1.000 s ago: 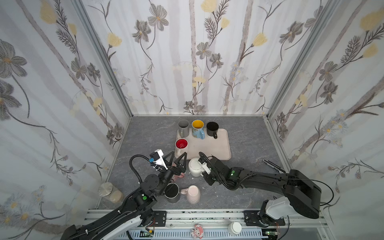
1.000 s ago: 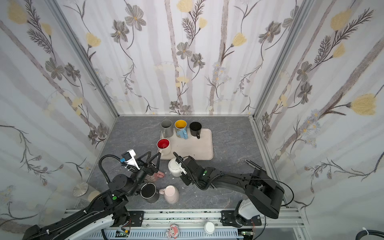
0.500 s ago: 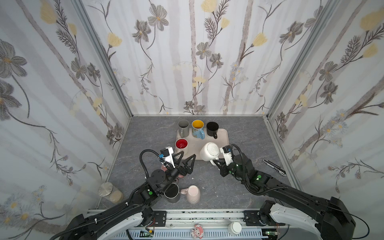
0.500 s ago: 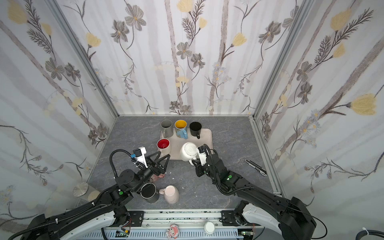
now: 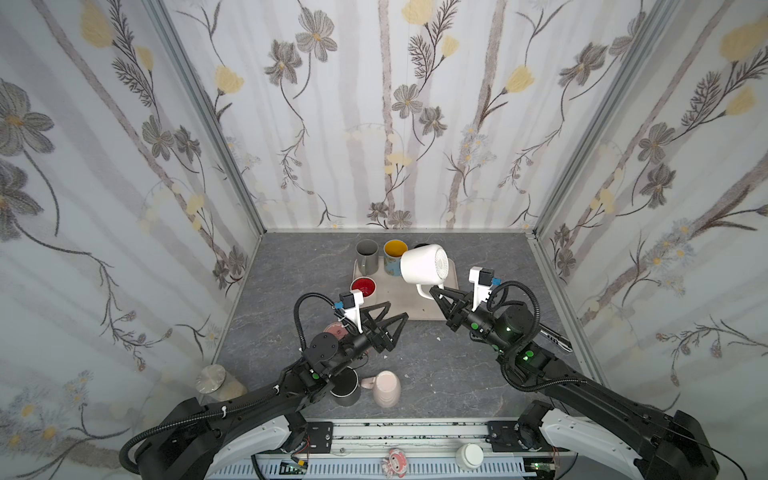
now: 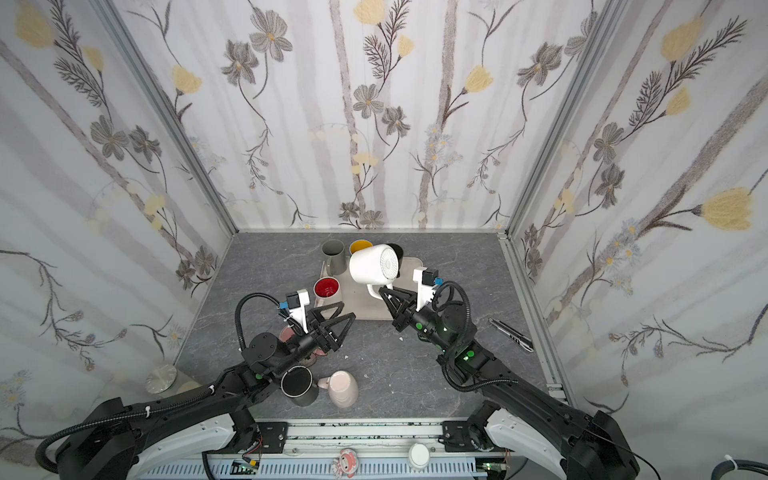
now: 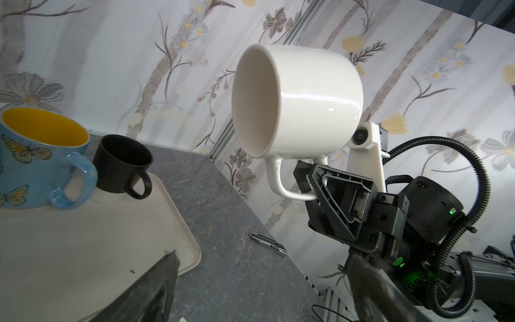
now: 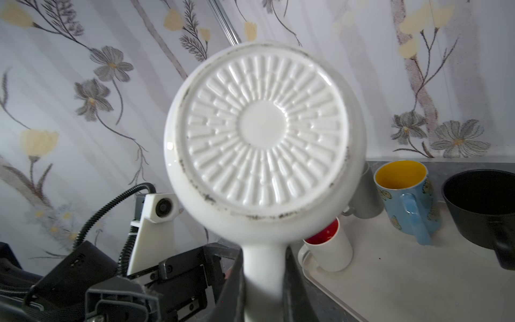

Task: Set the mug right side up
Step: 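Grasp the white mug's rim with the left gripper while the right holds it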

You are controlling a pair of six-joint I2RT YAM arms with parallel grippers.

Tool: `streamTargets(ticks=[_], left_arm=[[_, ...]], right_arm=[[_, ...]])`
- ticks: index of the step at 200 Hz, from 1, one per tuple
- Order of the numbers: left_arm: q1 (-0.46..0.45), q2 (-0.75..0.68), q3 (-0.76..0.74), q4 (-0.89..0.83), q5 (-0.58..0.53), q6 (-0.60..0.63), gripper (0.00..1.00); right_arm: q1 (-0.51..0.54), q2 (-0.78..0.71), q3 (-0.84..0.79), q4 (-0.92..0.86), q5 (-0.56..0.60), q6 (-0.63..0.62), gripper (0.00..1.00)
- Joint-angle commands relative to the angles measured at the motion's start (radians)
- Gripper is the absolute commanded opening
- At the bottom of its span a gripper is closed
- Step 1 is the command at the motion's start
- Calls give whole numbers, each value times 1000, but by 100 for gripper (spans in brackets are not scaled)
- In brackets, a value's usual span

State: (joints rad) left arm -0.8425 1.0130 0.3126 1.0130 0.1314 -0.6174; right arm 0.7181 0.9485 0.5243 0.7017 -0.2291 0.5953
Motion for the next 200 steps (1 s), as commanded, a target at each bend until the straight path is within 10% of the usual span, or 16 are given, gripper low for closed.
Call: streamTargets(ticks=[1,130,200], left_arm=[[4,33,28,169,81,-31,85],[11,181,103,388,188,-120,30],[11,176,104,388,172,-128,21]], right_arm=[[1,2,-3,266,-101,97,0],[58,71,-33,383,-162,187,0],[79,112,-38,404,-163,200,0]])
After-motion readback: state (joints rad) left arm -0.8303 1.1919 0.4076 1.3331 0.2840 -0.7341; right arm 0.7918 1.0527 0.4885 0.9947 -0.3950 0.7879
